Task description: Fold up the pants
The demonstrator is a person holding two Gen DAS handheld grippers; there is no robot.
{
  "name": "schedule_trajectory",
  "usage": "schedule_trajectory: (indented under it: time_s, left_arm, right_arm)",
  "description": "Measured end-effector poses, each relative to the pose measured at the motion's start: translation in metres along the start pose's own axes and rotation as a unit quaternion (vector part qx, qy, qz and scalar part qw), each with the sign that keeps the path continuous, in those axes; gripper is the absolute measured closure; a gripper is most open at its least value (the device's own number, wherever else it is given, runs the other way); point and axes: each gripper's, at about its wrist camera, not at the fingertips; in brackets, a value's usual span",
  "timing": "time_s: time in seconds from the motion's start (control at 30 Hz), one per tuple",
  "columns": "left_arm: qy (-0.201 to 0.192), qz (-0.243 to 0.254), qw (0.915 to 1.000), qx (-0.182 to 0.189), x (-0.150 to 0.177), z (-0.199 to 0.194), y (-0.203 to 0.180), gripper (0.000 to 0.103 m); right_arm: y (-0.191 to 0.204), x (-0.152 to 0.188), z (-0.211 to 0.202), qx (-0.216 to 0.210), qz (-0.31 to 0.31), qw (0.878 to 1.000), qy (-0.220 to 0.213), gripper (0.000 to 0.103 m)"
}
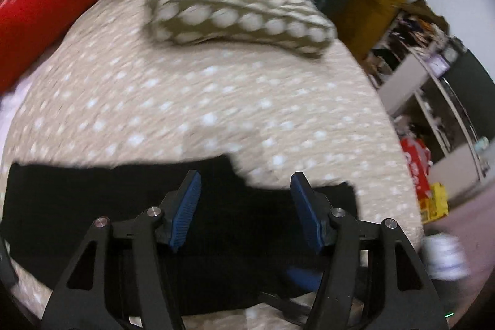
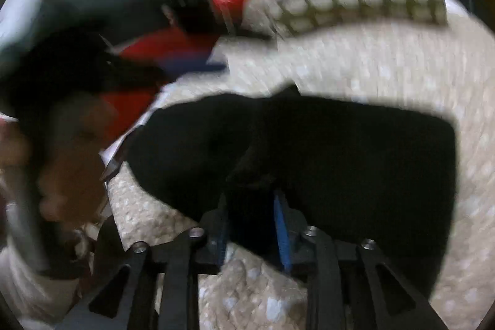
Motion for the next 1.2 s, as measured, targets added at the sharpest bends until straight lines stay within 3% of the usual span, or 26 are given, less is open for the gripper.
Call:
schedule_trajectory:
  time_s: [0.03, 0.1, 0.2, 0.27, 0.33, 0.4, 0.53, 0.63, 0.8, 0.9, 1.03, 1.2]
  left_arm:
    - [0.001, -0.005, 1.0000, -0.001, 0.005, -0.002, 0.006, 0.043]
    - [0.005, -0.010, 0.9999, 0.000, 0.016, -0.004, 0.010, 0.043]
    - [0.017, -0.014, 0.9998, 0.004, 0.033, 0.002, 0.005, 0.043]
    - [0.032, -0.008, 0.9995, -0.002, 0.046, 0.010, 0.000, 0.043]
    - [0.035, 0.007, 0.9990, -0.026, 0.057, 0.016, -0.006, 0.043]
    - [0.029, 0.026, 0.9984, -0.041, 0.063, 0.018, -0.011, 0.043]
    - [0.013, 0.049, 0.9967, -0.064, 0.069, 0.020, -0.017, 0.042]
    - [0.005, 0.058, 0.9956, -0.073, 0.070, 0.021, -0.019, 0.041]
    - [-0.005, 0.055, 0.9955, -0.078, 0.073, 0.020, -0.019, 0.041]
    - [-0.011, 0.053, 0.9954, -0.079, 0.074, 0.018, -0.020, 0.041]
    - [-0.019, 0.051, 0.9953, -0.080, 0.077, 0.017, -0.020, 0.040]
    - [-0.014, 0.041, 0.9959, -0.079, 0.076, 0.010, -0.017, 0.040]
  right_arm:
    - [0.001, -0.007, -0.019, -0.019, 0.000, 1.000, -0.012, 0.064]
    - [-0.007, -0.021, -0.051, -0.004, -0.001, 0.998, -0.056, 0.064]
    - [-0.037, -0.032, -0.083, 0.094, -0.002, 0.990, -0.100, 0.063]
    - [-0.061, -0.030, -0.079, 0.136, 0.023, 0.987, -0.080, 0.068]
    - [-0.069, -0.024, -0.067, 0.138, 0.027, 0.988, -0.066, 0.077]
    - [-0.070, -0.023, -0.051, 0.140, 0.015, 0.989, -0.053, 0.080]
    - [-0.077, -0.020, -0.022, 0.202, -0.039, 0.978, -0.019, 0.080]
    - [-0.085, -0.026, -0.018, 0.205, -0.028, 0.978, -0.014, 0.080]
    - [-0.058, -0.025, -0.055, 0.188, -0.034, 0.981, -0.031, 0.080]
    - [-0.038, -0.007, -0.064, 0.164, -0.037, 0.985, -0.029, 0.080]
    - [-0.037, 0.017, -0.048, 0.182, -0.048, 0.982, 0.002, 0.080]
    - [-0.027, 0.000, -0.060, 0.168, -0.048, 0.985, -0.007, 0.080]
Point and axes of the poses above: each gripper's, at about its wrist camera, not at the fingertips, and z roughly the way its jaws point, y to its left, x to its underside, and after that the axes turned 14 degrees about -y, right-handed
